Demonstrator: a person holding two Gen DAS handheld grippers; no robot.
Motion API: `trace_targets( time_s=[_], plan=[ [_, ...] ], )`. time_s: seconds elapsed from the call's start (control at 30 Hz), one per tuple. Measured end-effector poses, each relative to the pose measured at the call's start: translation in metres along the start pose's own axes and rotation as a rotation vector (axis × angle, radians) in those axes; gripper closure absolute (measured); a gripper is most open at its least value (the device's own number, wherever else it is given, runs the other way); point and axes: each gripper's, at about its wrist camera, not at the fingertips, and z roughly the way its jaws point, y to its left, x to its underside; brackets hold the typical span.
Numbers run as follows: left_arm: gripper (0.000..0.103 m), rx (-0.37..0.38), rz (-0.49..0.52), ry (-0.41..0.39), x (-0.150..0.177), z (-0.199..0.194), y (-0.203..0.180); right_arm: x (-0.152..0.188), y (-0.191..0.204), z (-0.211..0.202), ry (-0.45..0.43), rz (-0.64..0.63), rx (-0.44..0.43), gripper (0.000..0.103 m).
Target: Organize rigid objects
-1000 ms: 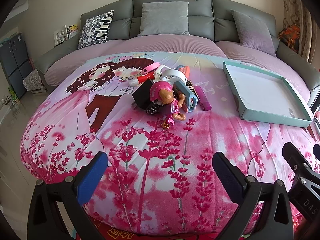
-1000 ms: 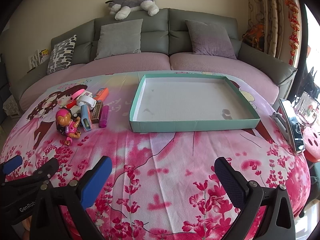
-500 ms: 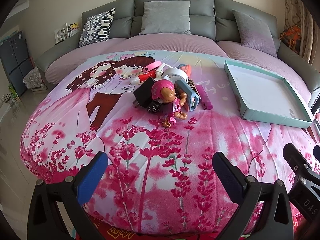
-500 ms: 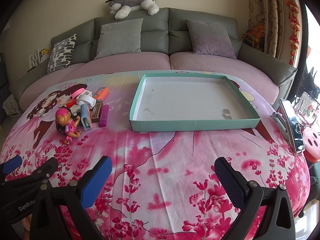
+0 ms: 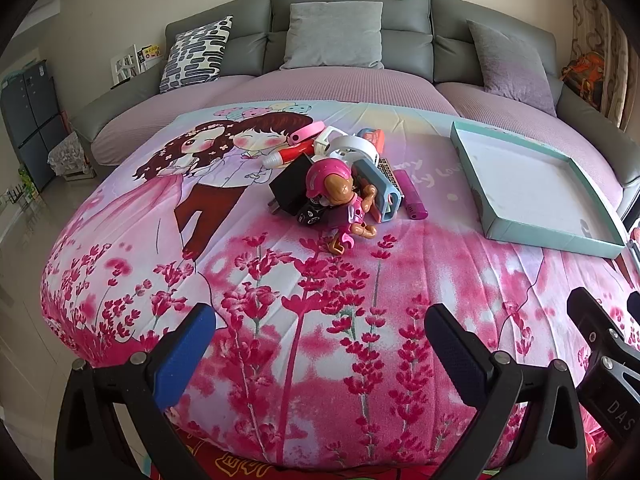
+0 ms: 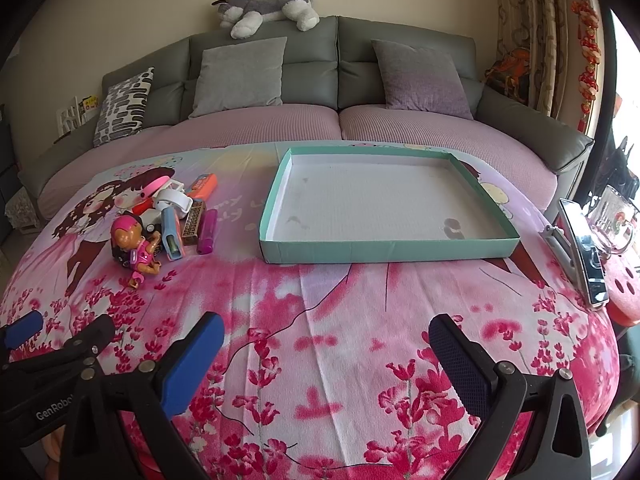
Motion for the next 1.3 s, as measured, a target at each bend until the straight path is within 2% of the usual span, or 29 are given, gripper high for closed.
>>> trace_targets(
  time_s=[1.3],
  plan=[
    [0.000, 0.000, -0.013, 0.006, 0.0006, 0.0004, 0.0034, -0.0005, -0.0012, 0.0012, 0.010, 0.009, -0.002, 0.000]
  ],
)
